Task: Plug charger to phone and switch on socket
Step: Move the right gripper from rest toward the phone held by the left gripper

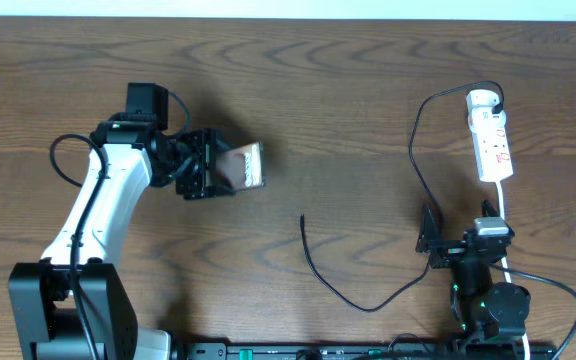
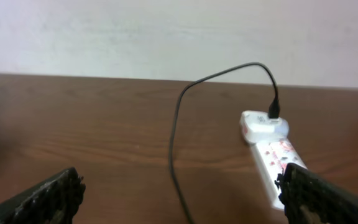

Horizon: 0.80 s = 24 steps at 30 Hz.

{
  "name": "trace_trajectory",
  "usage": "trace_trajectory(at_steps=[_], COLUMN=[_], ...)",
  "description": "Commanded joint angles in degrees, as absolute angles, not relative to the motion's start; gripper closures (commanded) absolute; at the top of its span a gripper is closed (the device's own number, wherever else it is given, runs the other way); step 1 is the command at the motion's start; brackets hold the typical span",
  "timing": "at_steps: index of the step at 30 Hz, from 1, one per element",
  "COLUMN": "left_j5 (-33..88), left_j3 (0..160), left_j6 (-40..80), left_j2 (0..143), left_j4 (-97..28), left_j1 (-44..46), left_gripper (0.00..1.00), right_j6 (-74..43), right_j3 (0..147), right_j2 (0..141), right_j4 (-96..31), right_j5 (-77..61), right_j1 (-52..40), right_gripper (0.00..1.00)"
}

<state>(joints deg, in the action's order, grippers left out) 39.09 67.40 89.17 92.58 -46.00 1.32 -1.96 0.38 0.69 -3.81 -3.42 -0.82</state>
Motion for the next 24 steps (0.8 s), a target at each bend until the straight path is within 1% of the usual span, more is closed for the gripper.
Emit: trace_trajectory(at_steps=[1,3,7,11,13,14,15,17,20,24], left_j5=[24.1,21.9,21.5,21.5,21.5,21.5,21.5,21.6,21.6,21.6], left_j3=[68.8,68.8,68.8,68.8,68.8,68.8,68.8,68.8,68.8,68.8], left_j6=[85.3,85.3,85.1,85.1,85.1,85.1,85.1,85.1,85.1,85.1], left_j2=[91.0,91.0,91.0,91.0,91.0,91.0,91.0,91.0,91.0,91.0], left_j4=[-49.6,-50.6,-50.5,-50.5,-50.5,-50.5,-50.5,-50.5,-50.5,-50.5], left_j1=[2.4,2.8,3.0,3.0,3.0,3.0,3.0,3.0,3.0,3.0], left_gripper=[0.93,0.93,0.93,0.93,0.93,0.93,0.93,0.93,0.93,0.93], right_j6=[-18.0,-19.5,-21.2,-21.2,-21.2,-21.2,-21.2,-21.2,-21.2,-21.2], right_j3=[0.3,0.5,4.2,14.3,19.7,26.2,30.2,36.6,47.2,60.1], right_j2=[0.5,0.6,2.9,14.9,23.1,33.3,39.3,48.8,64.0,84.7], right_j4=[-3.9,-3.2,-3.2,-3.4,-4.0,-5.5,-7.0,-9.9,-13.9,-11.4], right_j5=[-4.6,-7.2,-8.9,-13.3,-17.4,-23.0,-27.1,-34.5,-49.6,-68.1], right_j1=[-1.2,-1.2,-1.2,-1.2,-1.2,-1.2,-1.2,-1.2,-1.9,-6.9], right_gripper=[0.01,0.01,0.01,0.01,0.01,0.01,0.01,0.01,0.01,0.01])
